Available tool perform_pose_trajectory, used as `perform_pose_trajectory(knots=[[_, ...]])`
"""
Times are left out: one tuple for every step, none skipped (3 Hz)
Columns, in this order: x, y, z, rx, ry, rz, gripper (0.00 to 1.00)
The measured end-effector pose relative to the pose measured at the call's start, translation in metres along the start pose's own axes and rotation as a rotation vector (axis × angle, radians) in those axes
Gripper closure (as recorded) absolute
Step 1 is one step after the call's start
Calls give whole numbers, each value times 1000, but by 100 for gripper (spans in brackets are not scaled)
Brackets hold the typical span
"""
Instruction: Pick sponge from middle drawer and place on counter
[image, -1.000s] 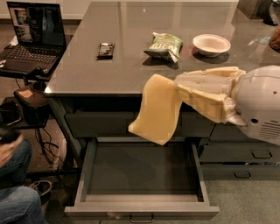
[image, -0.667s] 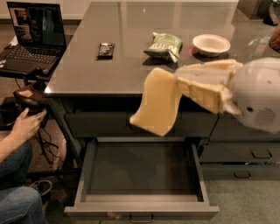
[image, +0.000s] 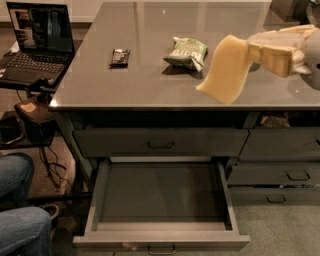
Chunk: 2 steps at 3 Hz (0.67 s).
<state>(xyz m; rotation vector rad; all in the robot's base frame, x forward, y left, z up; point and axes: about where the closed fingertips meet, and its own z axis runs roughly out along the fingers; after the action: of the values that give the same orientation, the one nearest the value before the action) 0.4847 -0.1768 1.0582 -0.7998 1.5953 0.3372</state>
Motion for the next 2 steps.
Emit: perform_pose_trajectory(knots=[[0, 0, 0, 0, 0, 0, 100], [-10, -15, 30, -17, -65, -29, 100]])
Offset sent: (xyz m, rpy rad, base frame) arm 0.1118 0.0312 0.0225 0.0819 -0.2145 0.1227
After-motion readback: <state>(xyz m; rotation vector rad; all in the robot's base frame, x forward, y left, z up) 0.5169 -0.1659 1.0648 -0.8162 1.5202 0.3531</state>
